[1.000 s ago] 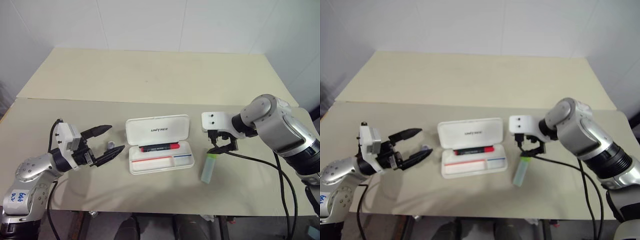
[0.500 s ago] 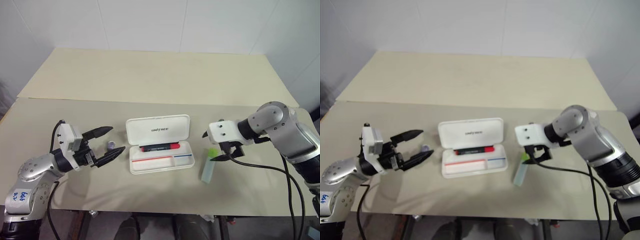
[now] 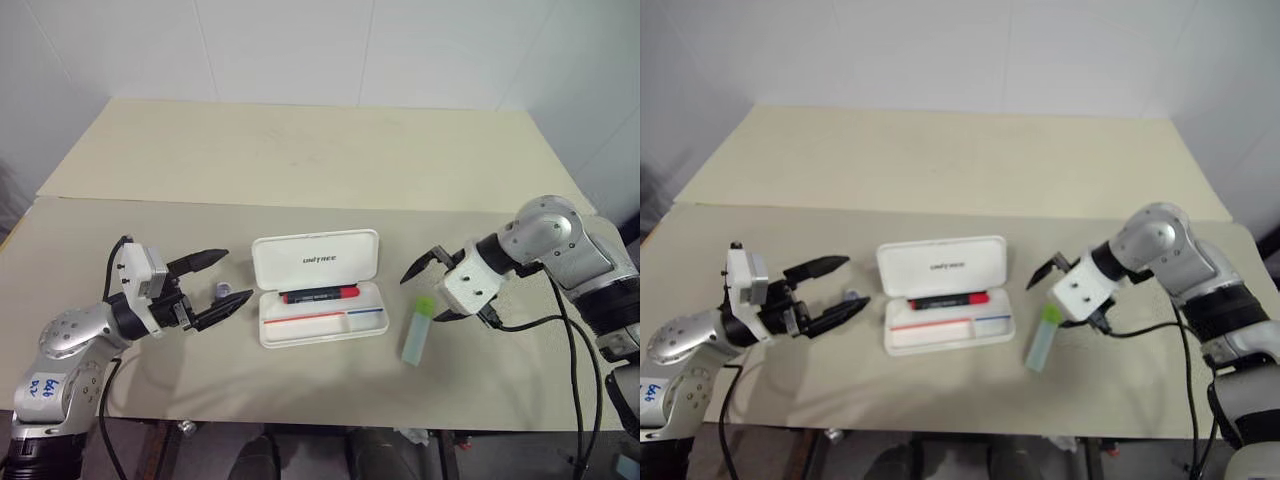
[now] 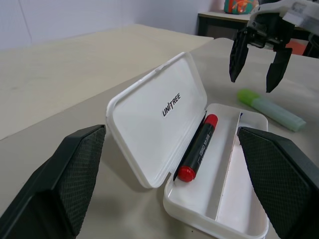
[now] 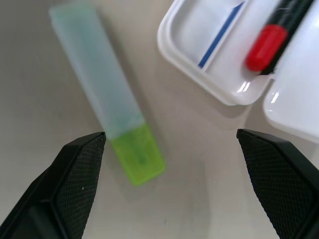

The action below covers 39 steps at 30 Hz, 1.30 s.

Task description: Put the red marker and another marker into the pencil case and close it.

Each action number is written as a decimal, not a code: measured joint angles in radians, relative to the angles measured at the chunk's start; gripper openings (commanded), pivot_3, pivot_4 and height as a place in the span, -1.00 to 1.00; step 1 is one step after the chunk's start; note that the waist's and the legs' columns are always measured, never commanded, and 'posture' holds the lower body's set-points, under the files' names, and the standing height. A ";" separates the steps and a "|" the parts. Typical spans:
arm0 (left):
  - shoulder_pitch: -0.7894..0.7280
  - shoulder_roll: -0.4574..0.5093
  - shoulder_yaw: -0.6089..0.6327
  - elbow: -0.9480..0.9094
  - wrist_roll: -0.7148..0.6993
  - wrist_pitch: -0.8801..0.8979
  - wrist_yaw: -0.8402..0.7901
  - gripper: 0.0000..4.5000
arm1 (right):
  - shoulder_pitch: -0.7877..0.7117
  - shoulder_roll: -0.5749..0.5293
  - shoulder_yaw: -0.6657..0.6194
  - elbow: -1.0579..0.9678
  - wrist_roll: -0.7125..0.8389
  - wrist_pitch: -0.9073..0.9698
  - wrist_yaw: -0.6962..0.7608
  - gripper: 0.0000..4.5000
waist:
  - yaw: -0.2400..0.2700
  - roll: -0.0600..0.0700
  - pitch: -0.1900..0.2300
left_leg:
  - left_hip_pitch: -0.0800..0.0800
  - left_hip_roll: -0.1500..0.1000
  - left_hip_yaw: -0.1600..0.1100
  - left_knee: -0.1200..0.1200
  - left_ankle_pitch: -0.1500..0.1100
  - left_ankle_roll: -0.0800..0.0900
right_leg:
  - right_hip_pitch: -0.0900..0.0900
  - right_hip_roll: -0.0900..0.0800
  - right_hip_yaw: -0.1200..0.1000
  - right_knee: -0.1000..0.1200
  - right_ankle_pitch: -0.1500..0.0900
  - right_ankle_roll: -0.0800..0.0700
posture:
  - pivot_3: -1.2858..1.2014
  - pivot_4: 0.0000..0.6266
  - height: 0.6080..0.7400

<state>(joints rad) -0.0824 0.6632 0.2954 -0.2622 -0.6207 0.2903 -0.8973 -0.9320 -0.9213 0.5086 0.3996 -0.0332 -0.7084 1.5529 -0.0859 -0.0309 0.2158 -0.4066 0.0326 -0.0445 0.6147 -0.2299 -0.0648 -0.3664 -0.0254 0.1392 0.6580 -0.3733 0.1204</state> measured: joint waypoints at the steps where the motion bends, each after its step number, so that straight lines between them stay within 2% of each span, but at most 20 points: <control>1: 0.010 0.000 0.000 0.000 0.000 0.000 0.002 1.00 | 0.000 -0.002 0.012 -0.001 -0.001 -0.040 0.000 0.98 | 0.000 0.000 0.000 | 0.000 0.000 0.000 0.000 0.000 0.000 | 0.000 0.000 0.000 0.000 0.000 0.000 | 0.03 -0.52 1.00; 9: 0.022 0.000 0.007 -0.005 0.000 0.000 0.013 1.00 | 0.078 -0.057 0.080 -0.121 -0.009 -0.147 0.001 0.98 | 0.004 0.000 0.000 | 0.002 -0.001 -0.002 0.001 0.000 0.001 | 0.004 -0.001 -0.002 0.000 0.000 0.000 | 0.03 -0.52 1.00; 14: 0.018 0.000 0.007 -0.005 0.000 0.000 0.014 1.00 | 0.086 -0.069 0.080 -0.124 -0.093 -0.163 -0.004 0.98 | 0.002 0.000 0.000 | 0.005 0.000 -0.002 0.001 0.001 0.001 | 0.006 -0.001 -0.002 0.001 0.000 0.000 | 0.03 -0.52 1.00; 25: 0.019 0.000 0.009 -0.005 0.000 0.000 0.017 1.00 | 0.107 -0.060 0.071 -0.189 -0.169 -0.095 -0.019 0.98 | 0.003 -0.005 -0.003 | 0.009 -0.001 -0.004 0.002 0.001 0.001 | 0.012 -0.001 -0.004 0.000 0.000 0.000 | 0.03 -0.52 1.00; 30: 0.021 0.000 0.010 -0.009 0.000 0.000 0.019 1.00 | 0.112 -0.047 0.071 -0.196 -0.188 -0.064 -0.023 0.98 | 0.002 -0.007 -0.004 | 0.022 0.000 -0.003 -0.001 0.000 0.001 | 0.025 -0.001 -0.003 -0.003 -0.001 -0.002 | 0.03 -0.52 1.00; 39: 0.033 0.000 0.011 -0.030 -0.001 0.000 0.029 1.00 | 0.113 -0.026 0.069 -0.194 -0.214 -0.051 -0.029 0.98 | -0.001 -0.013 -0.008 | 0.022 0.001 -0.004 -0.001 0.000 0.001 | 0.026 -0.001 -0.003 -0.004 -0.001 -0.001 | 0.03 -0.52 1.00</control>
<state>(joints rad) -0.0495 0.6631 0.3062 -0.2918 -0.6221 0.2903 -0.8688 -0.8185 -0.9468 0.5776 0.2053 -0.2473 -0.7593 1.5238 -0.0871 -0.0441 0.2081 -0.3844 0.0338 -0.0481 0.6137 -0.2298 -0.0639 -0.3405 -0.0261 0.1358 0.6543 -0.3747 0.1189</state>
